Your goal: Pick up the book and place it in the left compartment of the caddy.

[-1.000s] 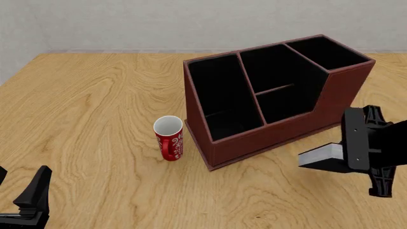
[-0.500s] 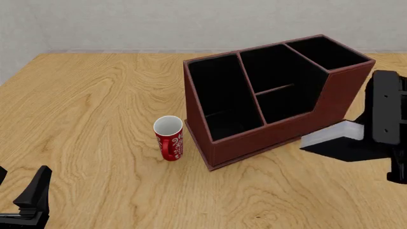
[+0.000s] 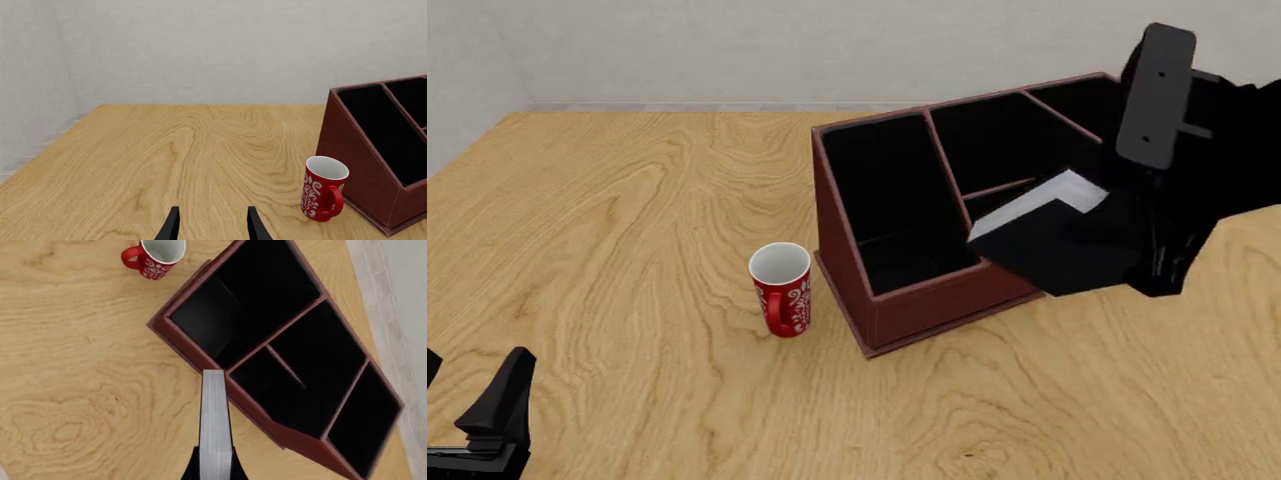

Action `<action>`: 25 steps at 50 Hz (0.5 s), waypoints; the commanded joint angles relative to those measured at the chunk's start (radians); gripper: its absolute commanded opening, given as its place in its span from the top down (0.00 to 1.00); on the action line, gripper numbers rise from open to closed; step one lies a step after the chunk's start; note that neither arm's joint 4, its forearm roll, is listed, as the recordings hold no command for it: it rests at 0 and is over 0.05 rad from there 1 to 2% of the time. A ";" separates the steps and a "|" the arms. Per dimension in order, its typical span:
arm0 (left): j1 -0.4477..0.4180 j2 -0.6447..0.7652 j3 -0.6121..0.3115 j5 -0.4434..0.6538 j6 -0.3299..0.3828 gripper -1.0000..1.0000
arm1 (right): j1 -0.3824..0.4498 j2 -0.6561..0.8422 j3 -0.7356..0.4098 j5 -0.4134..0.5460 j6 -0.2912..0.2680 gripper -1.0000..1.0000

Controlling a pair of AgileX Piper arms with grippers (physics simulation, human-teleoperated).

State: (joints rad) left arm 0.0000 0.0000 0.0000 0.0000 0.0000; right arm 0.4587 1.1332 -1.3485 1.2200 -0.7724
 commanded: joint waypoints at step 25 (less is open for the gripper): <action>0.000 0.000 0.000 0.000 0.000 0.00 | 0.192 0.181 -0.339 0.000 0.409 1.00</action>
State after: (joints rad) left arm 0.0000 0.0000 0.0000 0.0000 0.0000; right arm 0.6094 1.2786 -1.5884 1.2200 -0.4907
